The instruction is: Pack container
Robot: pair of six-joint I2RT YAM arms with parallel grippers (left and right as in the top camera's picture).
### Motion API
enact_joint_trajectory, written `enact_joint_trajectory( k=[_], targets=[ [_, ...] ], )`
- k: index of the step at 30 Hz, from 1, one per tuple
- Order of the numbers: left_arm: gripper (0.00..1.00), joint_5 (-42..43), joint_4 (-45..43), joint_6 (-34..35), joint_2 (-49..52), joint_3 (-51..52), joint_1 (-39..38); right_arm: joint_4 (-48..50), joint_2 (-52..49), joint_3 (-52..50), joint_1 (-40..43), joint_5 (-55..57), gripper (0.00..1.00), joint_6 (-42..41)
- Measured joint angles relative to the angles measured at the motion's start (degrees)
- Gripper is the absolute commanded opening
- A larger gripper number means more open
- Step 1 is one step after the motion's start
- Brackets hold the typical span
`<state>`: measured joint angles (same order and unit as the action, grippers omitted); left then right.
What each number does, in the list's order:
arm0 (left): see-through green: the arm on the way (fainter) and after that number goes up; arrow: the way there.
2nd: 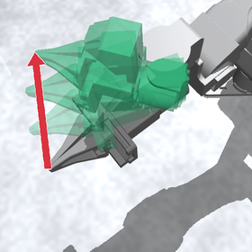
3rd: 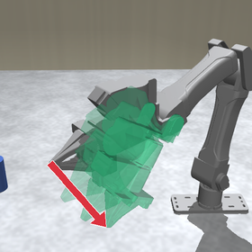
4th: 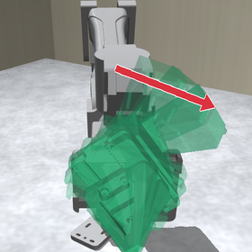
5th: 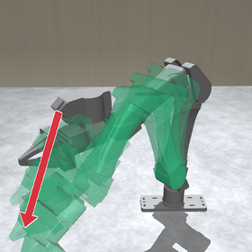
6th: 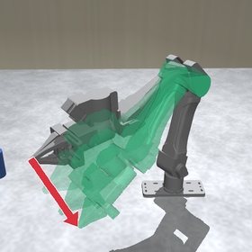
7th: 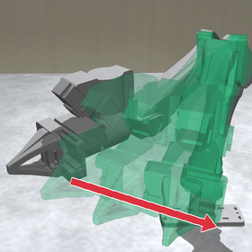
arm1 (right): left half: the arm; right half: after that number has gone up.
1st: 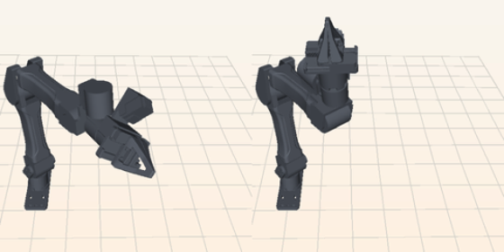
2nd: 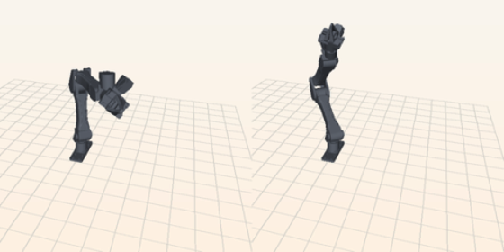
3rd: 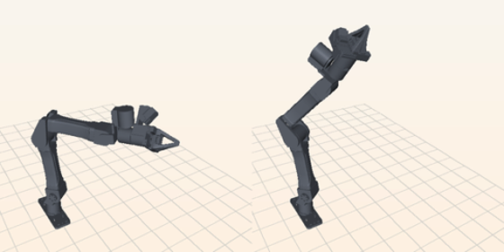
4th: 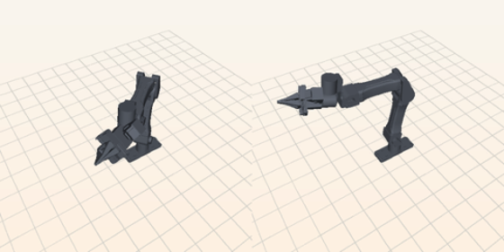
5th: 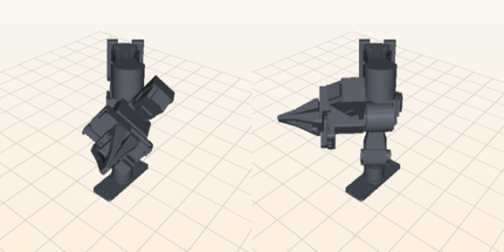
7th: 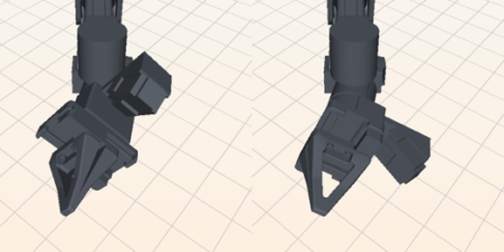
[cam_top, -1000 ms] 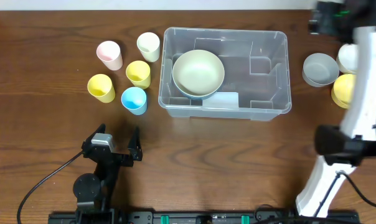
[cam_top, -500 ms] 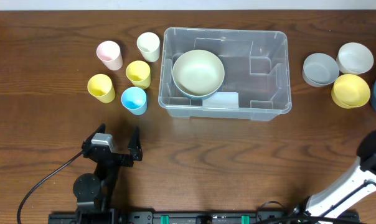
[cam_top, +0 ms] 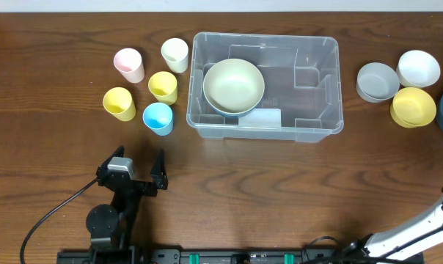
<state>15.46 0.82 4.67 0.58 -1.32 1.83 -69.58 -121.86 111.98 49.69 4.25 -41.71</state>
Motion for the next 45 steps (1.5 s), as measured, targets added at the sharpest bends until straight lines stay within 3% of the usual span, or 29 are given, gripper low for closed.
enact_joint_trajectory(
  k=[14, 17, 23, 28, 33, 45],
  targets=[
    [0.98, 0.0, 0.0, 0.0, 0.0, 0.0, 0.0, 19.19, -0.02, -16.33, 0.0, -0.22, 0.99, -3.32],
    [0.98, 0.0, 0.0, 0.02, 0.0, 0.0, 0.0, 20.72, 0.0, -17.55, 0.0, -0.24, 0.94, -3.28],
    [0.98, 0.0, 0.0, 0.0, 0.0, 0.0, 0.0, 20.61, 0.0, -18.51, 0.0, -0.2, 0.7, -4.15],
    [0.98, 0.0, 0.0, 0.02, 0.0, 0.0, 0.0, 18.56, -0.02, -18.53, 0.02, -0.2, 0.3, -5.14],
    [0.98, 0.0, 0.0, 0.0, 0.0, 0.0, 0.0, 15.56, -0.02, -18.58, 0.52, 0.13, 0.04, -6.25],
    [0.98, 0.0, 0.0, 0.0, 0.0, 0.0, 0.0, 6.32, 2.27, -18.23, 7.32, -2.36, 0.01, -9.42]
  ],
)
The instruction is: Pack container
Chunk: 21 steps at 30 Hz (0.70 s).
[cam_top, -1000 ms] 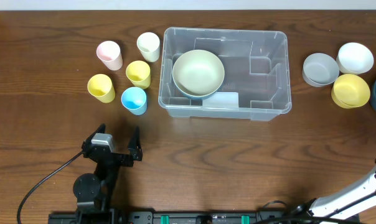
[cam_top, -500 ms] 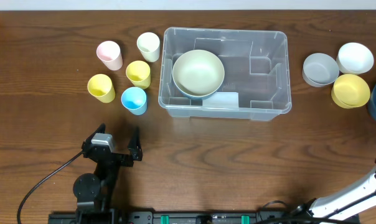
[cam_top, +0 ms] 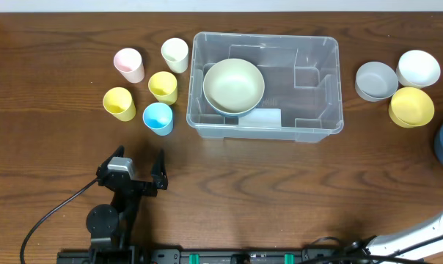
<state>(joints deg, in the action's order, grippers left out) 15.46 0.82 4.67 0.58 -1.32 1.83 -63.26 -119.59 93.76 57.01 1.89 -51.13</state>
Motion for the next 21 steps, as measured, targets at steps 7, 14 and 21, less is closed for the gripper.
enact_joint_trajectory(
  k=[7, 14, 21],
  targets=[
    [0.98, 0.0, 0.0, 0.0, 0.0, 0.0, 0.0, -2.03, 9.07, -0.76, 2.6, -1.9, 0.02, -2.01],
    [0.98, 0.0, 0.0, 0.0, 0.0, 0.0, 0.0, 3.28, 29.53, 2.4, -1.7, -12.33, 0.01, -3.98],
    [0.98, 0.0, 0.0, 0.0, 0.0, 0.0, 0.0, 8.79, 42.14, 4.02, -29.88, -14.73, 0.02, -2.95]
  ],
)
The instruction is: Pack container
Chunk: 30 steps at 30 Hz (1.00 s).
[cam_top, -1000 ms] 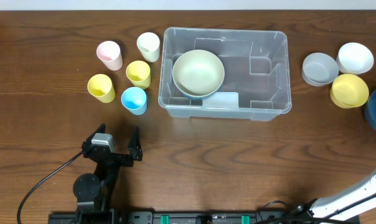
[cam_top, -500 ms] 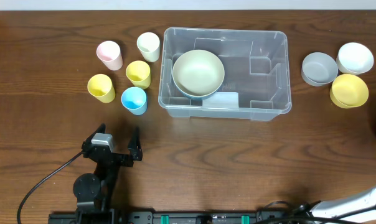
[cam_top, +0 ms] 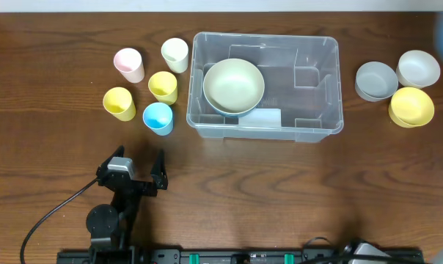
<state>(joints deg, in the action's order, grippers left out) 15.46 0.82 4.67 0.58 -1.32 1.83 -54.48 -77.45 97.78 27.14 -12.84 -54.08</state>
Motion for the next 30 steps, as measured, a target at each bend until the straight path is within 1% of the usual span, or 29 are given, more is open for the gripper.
enact_joint_trajectory(
  k=[2, 5, 10, 15, 20, 30],
  targets=[
    [0.98, 0.0, 0.0, 0.0, 0.0, 0.0, 0.0, 0.9, -0.5, 0.02, -10.95, 1.2, 0.02, 0.76],
    [0.98, 0.0, 0.0, 0.0, 0.0, 0.0, 0.0, 2.45, -4.31, 0.0, -24.11, 4.74, 0.02, 2.54],
    [0.98, 0.0, 0.0, 0.0, 0.0, 0.0, 0.0, 5.42, -15.13, 0.0, -38.97, 8.96, 0.02, 6.93],
    [0.98, 0.0, 0.0, 0.0, 0.0, 0.0, 0.0, 5.86, -24.13, -0.04, -45.97, 10.78, 0.02, 10.97],
    [0.98, 0.0, -0.02, 0.0, 0.0, 0.0, 0.0, 4.76, -29.22, -0.07, -50.01, 11.67, 0.01, 13.11],
    [0.98, 0.0, 0.0, 0.0, 0.0, 0.0, 0.0, 3.91, -34.07, -0.07, -51.32, 11.82, 0.01, 14.05]
  ],
)
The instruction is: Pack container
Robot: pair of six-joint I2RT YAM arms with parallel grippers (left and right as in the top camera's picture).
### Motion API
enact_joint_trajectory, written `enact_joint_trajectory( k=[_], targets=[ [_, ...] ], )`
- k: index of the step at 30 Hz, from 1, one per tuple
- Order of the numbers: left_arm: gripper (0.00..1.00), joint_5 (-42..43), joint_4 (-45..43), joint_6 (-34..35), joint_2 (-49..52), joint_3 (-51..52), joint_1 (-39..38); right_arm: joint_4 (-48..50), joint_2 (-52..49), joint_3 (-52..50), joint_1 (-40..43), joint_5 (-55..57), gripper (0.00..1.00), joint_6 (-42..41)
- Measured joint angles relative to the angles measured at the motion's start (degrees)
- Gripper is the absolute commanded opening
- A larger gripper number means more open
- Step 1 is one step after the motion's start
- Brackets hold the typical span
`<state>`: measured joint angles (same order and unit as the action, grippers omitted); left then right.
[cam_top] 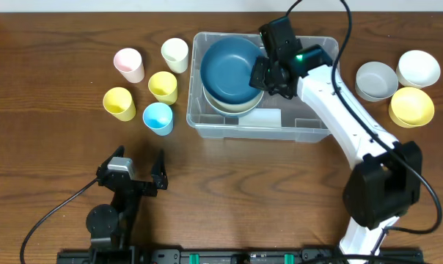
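A clear plastic container (317, 121) stands at the table's middle back. A pale green bowl (232, 108) lies in its left half. A dark blue bowl (229, 67) sits over that green bowl, held at its right rim by my right gripper (262, 73), which is shut on it. Right of the container stand a grey bowl (376, 81), a white bowl (418, 68) and a yellow bowl (411, 107). To the container's left are several cups: pink (129, 64), cream (174, 54), two yellow (163, 86) and blue (158, 117). My left gripper (139, 167) rests open near the front edge.
My right arm (346, 125) reaches from the front right across the container's right half. The left arm's base and cable (60, 209) lie at the front left.
The right arm has come into view, reaching over the container. The blue bowl, seen at the top right edge then, is now held over the green bowl inside the container.
The blue bowl was at the right edge beside the yellow bowl, then a little lower on that edge, then at the top right corner. Now my right gripper holds it over the green bowl in the container. The left arm stayed still throughout.
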<state>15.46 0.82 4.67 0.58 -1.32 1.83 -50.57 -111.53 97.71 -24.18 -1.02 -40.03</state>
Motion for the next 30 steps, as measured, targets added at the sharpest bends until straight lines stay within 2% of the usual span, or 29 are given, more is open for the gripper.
enact_joint_trajectory(
  k=[3, 5, 6, 9, 10, 12, 16, 19, 22, 23, 27, 30],
  targets=[
    [0.98, 0.0, 0.0, 0.0, 0.0, 0.0, 0.0, 0.02, -1.33, 0.0, 0.0, -0.02, 0.03, 0.0],
    [0.98, 0.0, 0.0, 0.0, 0.0, 0.0, 0.0, 0.09, -2.1, 0.0, 0.0, -0.02, 0.12, 0.02],
    [0.98, 0.0, -0.02, 0.0, 0.0, 0.0, 0.0, 0.26, -2.43, 0.0, 0.0, -0.04, 0.22, 0.0],
    [0.98, 0.0, 0.0, 0.0, 0.0, 0.0, 0.0, 0.94, -2.69, 0.0, 0.0, -0.48, 0.64, 0.31],
    [0.98, 0.0, 0.0, 0.02, 0.0, 0.0, 0.0, 1.16, -2.69, 0.0, 0.0, -0.5, 0.67, 0.11],
    [0.98, 0.0, 0.0, 0.02, 0.0, 0.0, 0.0, 1.81, -2.69, 0.0, 0.0, -0.63, 0.72, 0.61],
    [0.98, 0.0, 0.0, 0.0, 0.0, 0.0, 0.0, 1.38, -2.69, 0.39, 0.13, -0.66, 0.73, 1.22],
    [0.98, 0.0, -0.02, 0.02, 0.0, 0.0, 0.0, -3.5, -2.91, 4.63, 0.61, -0.61, 0.79, 2.82],
    [0.98, 0.0, -0.02, 0.0, 0.0, 0.0, 0.0, -11.52, -2.95, 15.02, 2.19, 1.18, 0.97, 4.63],
    [0.98, 0.0, -0.02, 0.02, 0.0, 0.0, 0.0, -14.97, -2.95, 19.52, 3.17, 2.58, 0.99, 5.35],
    [0.98, 0.0, -0.02, 0.0, 0.0, 0.0, 0.0, -25.05, -2.08, 31.17, 9.11, 8.33, 0.99, 6.29],
    [0.98, 0.0, 0.0, 0.0, 0.0, 0.0, 0.0, -30.58, -0.9, 34.1, 17.14, 11.98, 0.99, 6.38]
  ],
)
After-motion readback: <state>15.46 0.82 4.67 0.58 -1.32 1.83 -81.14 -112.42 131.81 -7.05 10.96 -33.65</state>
